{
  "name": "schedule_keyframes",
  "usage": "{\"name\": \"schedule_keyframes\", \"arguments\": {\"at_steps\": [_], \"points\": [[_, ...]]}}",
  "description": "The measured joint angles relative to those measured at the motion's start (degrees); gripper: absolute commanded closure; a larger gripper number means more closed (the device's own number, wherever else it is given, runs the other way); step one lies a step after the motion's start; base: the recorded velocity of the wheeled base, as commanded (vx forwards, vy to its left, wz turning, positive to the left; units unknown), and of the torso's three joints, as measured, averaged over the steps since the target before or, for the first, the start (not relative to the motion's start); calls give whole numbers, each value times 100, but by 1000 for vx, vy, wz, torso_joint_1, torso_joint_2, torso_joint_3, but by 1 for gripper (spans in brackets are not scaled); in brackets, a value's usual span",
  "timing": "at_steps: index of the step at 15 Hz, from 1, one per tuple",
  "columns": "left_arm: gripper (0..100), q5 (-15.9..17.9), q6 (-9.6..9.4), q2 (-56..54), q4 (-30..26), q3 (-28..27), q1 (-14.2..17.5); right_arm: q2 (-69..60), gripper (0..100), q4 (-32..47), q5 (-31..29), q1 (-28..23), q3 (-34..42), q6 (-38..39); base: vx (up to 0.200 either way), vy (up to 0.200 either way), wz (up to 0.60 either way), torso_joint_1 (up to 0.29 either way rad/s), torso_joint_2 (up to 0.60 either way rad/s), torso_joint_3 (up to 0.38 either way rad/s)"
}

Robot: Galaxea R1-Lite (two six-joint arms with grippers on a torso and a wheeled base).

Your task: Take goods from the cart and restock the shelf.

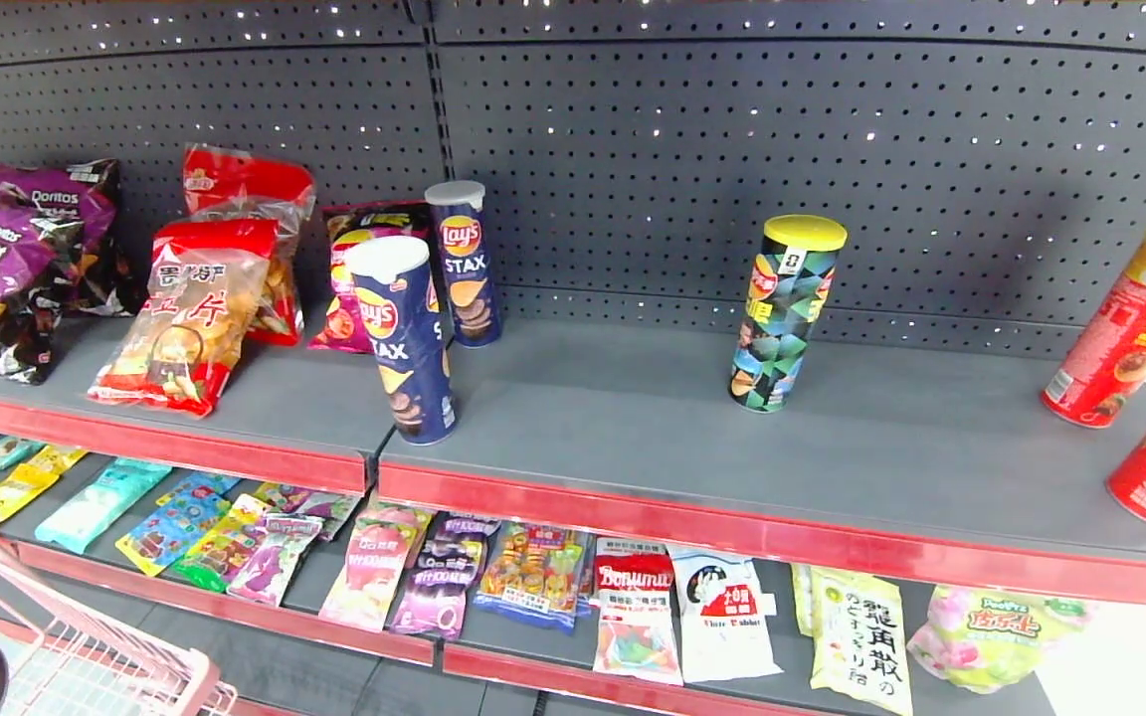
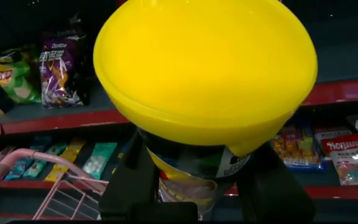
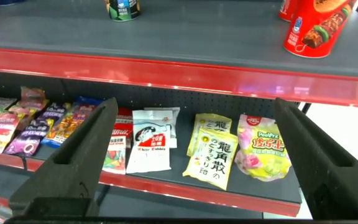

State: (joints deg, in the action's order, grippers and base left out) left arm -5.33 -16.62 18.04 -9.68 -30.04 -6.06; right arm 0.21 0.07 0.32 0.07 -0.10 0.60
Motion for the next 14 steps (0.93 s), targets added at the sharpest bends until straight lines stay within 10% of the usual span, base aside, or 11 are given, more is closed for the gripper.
{"name": "schedule_keyframes", "arguments": {"at_steps": [14], "points": [[100, 88, -315, -10, 0, -111, 2, 0, 0, 4, 20, 0, 0, -46, 71, 0, -129, 0, 1, 2]]}}
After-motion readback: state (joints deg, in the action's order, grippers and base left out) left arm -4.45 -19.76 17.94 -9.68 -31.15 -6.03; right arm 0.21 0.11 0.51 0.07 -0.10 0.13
